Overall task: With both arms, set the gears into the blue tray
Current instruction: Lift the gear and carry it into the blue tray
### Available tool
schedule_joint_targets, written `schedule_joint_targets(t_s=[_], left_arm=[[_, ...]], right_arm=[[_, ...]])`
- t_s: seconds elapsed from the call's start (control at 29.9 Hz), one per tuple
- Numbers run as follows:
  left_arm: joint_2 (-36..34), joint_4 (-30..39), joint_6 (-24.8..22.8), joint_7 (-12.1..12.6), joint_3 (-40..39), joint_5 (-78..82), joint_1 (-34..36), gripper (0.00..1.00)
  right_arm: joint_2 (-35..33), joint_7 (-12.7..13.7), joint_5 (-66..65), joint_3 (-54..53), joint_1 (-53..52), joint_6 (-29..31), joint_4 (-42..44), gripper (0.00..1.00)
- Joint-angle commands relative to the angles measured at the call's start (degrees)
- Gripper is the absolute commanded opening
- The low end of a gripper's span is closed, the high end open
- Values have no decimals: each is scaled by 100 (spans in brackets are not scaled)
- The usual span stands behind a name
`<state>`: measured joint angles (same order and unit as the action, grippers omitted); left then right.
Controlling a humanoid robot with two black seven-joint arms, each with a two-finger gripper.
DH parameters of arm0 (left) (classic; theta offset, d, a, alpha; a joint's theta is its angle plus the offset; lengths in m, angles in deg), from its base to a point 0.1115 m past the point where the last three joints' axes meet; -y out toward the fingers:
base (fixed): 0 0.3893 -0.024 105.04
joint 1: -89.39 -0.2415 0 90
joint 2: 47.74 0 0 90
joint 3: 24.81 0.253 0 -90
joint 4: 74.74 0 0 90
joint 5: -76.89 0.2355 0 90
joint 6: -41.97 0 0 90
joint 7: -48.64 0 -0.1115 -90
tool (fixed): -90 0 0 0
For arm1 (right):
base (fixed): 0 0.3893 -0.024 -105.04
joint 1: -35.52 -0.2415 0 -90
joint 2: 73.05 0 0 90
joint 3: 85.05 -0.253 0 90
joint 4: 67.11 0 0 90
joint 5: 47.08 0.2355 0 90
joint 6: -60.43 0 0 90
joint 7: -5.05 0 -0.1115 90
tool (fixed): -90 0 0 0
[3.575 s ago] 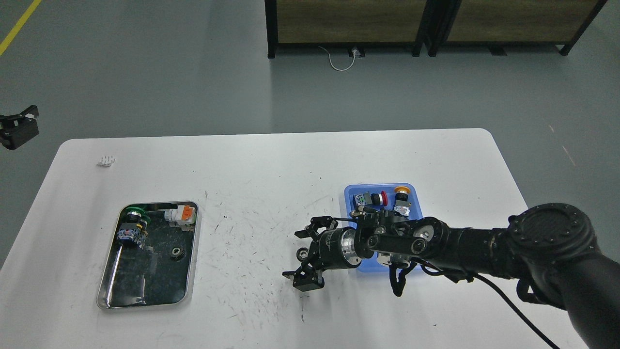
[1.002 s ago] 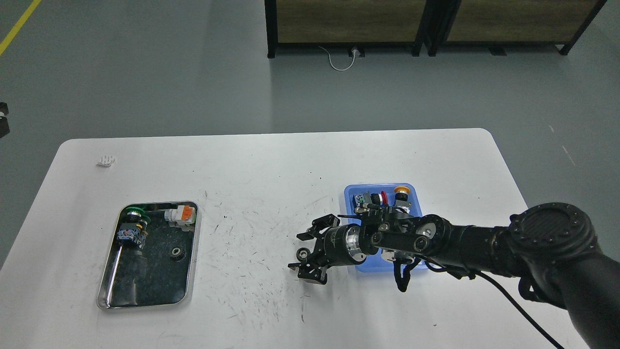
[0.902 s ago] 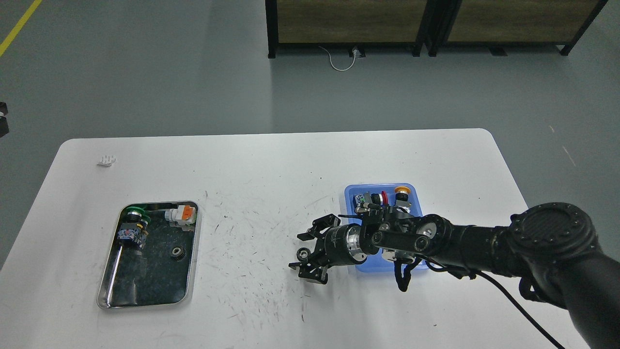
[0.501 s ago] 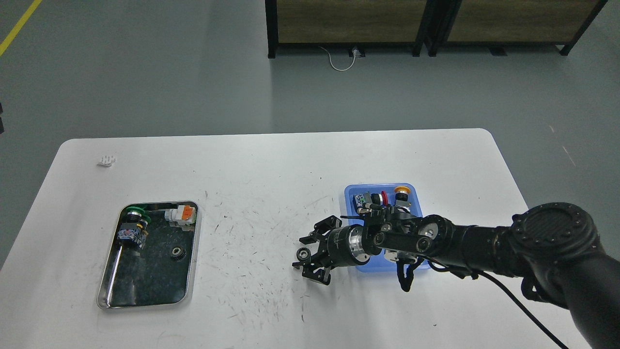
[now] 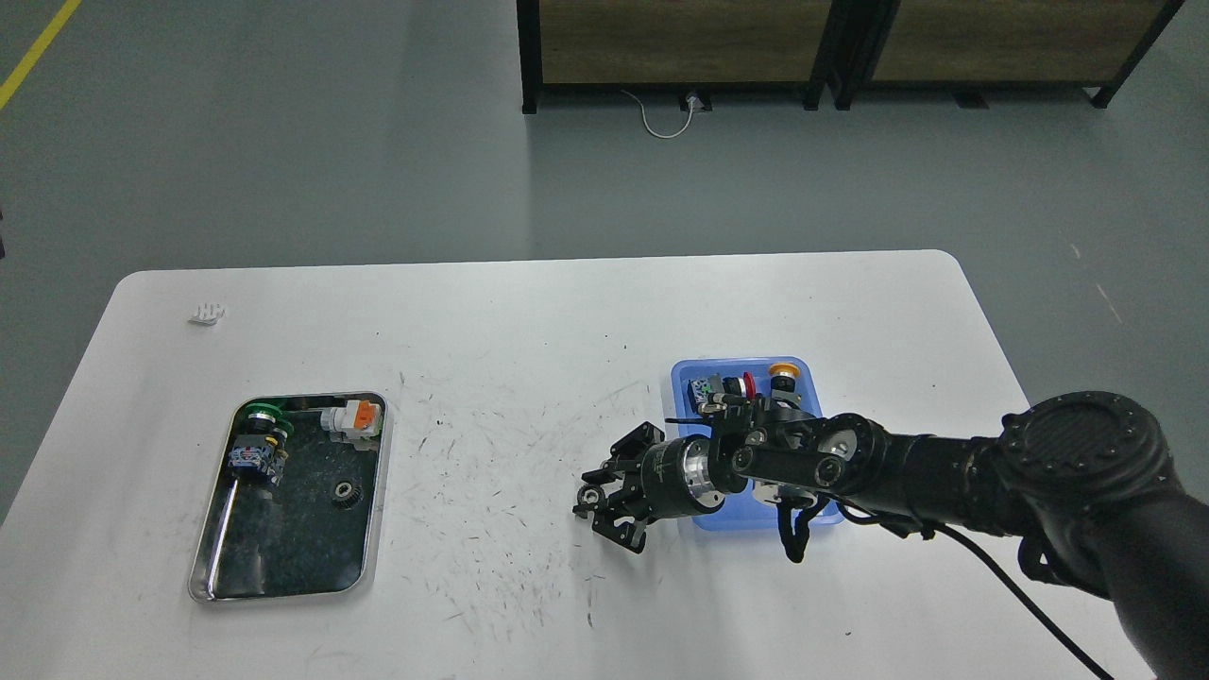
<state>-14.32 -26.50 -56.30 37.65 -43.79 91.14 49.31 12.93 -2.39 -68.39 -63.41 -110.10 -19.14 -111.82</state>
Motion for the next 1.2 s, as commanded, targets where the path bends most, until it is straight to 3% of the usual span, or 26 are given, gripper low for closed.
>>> schedule_joint_targets(t_s=[0.0,0.23,0.53,1.17], left_arm=[[6,1,1,0,0,0,0,98],[-3,-7,10,0,0,0,0,98],[-20,-16,27,0,8,0,-53,98],[6,-16,36,0,8,17,-97,98]], right_arm=[[-11,6,13,-28,-10,20,-3,33],[-46,6,13,-90,-10,196,-3,26],[-485,-3,92,-415,-379,363,-143,25],[-2665,-56,-4,-512,-380,601,-1198,26]])
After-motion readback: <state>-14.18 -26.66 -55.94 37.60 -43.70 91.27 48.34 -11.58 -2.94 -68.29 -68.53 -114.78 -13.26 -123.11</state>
